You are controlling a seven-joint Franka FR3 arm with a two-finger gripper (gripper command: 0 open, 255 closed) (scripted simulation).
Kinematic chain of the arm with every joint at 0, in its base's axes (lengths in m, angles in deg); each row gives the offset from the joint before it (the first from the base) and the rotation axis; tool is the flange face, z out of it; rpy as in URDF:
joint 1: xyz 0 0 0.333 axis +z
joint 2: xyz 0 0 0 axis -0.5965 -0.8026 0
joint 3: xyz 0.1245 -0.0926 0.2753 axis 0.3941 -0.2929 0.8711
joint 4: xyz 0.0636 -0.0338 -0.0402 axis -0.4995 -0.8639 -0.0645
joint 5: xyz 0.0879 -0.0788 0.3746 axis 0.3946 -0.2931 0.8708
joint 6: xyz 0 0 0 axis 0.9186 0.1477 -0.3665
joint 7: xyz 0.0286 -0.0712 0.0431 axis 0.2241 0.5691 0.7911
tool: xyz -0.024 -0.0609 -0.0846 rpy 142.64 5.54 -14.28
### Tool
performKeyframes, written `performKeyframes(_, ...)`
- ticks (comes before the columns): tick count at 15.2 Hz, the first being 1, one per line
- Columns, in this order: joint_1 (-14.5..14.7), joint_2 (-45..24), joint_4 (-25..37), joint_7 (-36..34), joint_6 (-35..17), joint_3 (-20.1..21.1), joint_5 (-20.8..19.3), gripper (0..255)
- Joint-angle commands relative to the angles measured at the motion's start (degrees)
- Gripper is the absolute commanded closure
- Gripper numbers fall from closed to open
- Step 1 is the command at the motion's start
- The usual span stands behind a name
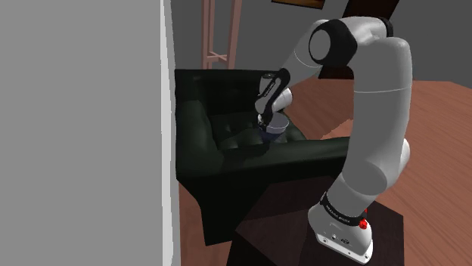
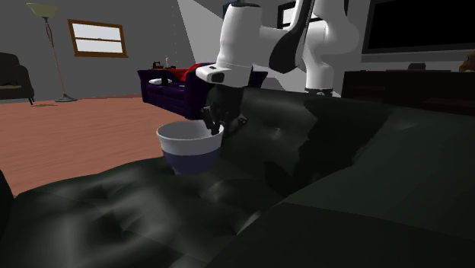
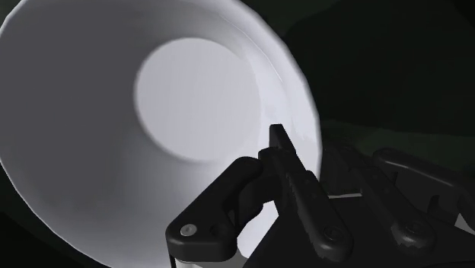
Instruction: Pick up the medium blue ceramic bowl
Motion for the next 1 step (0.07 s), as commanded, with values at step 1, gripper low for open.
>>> performKeyframes(1, 0.1, 0.6, -0.3, 0.0, 0.2, -0.2, -0.2, 255)
